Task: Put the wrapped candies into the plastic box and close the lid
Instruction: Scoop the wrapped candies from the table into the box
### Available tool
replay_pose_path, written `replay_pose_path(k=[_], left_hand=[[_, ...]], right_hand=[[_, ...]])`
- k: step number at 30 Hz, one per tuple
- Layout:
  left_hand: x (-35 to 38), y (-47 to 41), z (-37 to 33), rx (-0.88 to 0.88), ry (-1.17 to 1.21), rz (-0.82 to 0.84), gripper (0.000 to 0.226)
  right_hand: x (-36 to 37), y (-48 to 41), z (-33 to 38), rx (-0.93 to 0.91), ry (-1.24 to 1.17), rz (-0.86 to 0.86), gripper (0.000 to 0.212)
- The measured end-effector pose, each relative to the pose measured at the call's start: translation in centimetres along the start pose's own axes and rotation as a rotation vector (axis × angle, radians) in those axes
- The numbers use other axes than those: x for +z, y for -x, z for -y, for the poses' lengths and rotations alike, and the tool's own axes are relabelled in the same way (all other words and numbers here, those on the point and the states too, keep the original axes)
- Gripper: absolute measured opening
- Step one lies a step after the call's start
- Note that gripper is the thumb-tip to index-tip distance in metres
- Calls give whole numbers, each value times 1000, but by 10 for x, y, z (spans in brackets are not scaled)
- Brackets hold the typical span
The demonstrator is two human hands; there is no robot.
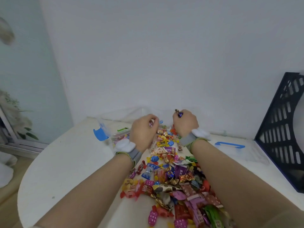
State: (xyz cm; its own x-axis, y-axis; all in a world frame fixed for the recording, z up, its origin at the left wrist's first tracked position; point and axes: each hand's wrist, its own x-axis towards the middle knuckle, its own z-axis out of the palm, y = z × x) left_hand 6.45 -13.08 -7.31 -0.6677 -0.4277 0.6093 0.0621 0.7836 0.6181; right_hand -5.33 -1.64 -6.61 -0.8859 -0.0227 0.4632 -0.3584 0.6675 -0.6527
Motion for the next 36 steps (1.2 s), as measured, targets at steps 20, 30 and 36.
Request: replay_pose_path(k=[20, 30, 36], left_hand=[[-40, -96, 68, -508, -138, 323, 37], [-49, -95, 59, -575, -175, 397, 31], [-44, -82, 14, -248, -321, 95, 33]], right_hand=[[101, -37, 98, 6, -535, 93, 48], [105, -41, 83, -212, -160, 431, 33], [84, -27, 67, -148, -325, 97, 28]])
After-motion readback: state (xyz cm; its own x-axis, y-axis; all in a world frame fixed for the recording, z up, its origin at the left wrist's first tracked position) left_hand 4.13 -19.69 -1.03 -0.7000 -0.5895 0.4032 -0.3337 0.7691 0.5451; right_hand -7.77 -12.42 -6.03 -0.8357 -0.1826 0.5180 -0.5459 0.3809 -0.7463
